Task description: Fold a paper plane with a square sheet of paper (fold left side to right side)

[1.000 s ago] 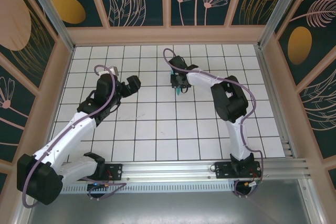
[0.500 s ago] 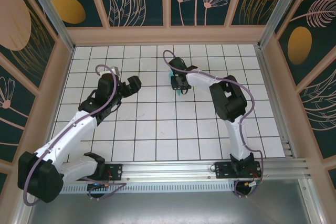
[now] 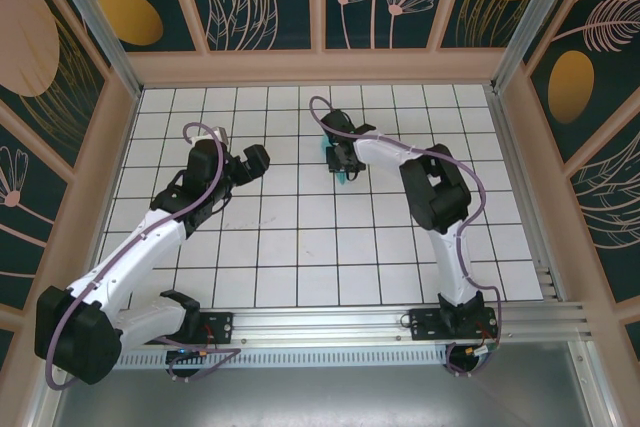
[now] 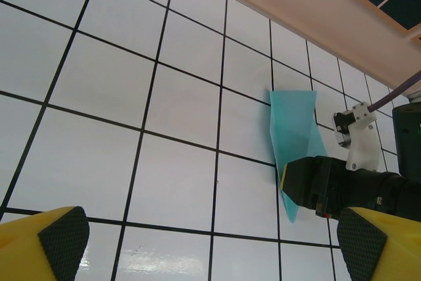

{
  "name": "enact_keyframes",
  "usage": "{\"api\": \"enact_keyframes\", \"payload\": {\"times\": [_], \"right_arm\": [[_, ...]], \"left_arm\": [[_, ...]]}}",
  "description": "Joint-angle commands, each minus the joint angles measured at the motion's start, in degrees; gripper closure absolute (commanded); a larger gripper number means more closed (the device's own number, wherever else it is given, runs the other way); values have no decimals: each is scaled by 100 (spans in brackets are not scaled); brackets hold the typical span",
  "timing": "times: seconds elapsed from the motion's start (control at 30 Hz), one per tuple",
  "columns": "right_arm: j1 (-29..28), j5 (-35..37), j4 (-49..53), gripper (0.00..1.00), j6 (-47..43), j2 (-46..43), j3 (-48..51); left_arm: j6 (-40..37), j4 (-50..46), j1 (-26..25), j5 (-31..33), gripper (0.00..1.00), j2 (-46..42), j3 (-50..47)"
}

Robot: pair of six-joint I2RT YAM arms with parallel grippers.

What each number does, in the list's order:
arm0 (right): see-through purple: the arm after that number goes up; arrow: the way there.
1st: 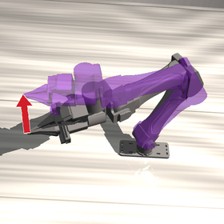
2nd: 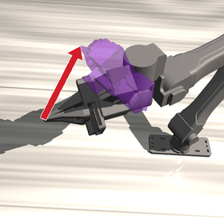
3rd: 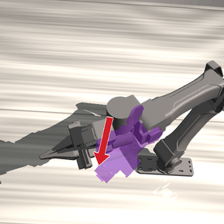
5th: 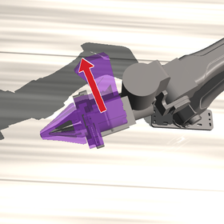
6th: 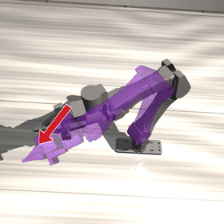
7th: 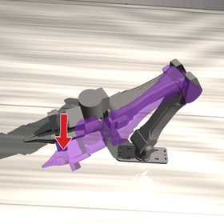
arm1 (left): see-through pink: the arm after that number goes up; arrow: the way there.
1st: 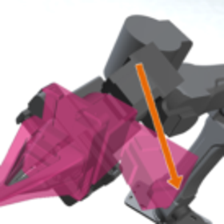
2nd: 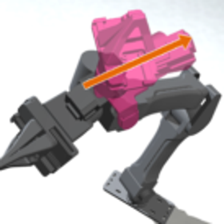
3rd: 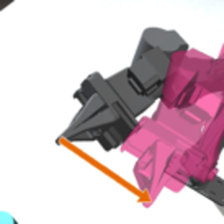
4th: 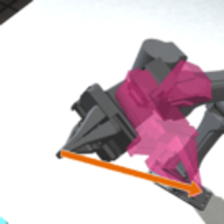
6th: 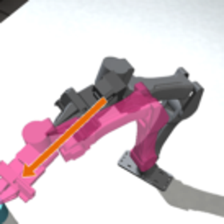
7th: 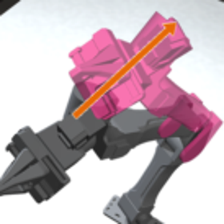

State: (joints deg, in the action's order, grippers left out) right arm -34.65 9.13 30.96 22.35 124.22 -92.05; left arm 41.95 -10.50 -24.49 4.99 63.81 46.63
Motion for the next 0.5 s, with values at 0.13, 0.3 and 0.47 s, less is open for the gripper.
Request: {"api": "enact_keyframes", "payload": {"times": [0.13,0.3,0.47], "right_arm": [[-221,148,657,51,-64,-995,-69],[-245,218,830,42,-76,-1957,147],[-159,702,478,35,-375,-3242,885]], "left_arm": [[-119,311,23,258,1,26,-52],[-169,338,148,478,1,48,-89],[-434,495,269,1209,1,-382,-255]]}}
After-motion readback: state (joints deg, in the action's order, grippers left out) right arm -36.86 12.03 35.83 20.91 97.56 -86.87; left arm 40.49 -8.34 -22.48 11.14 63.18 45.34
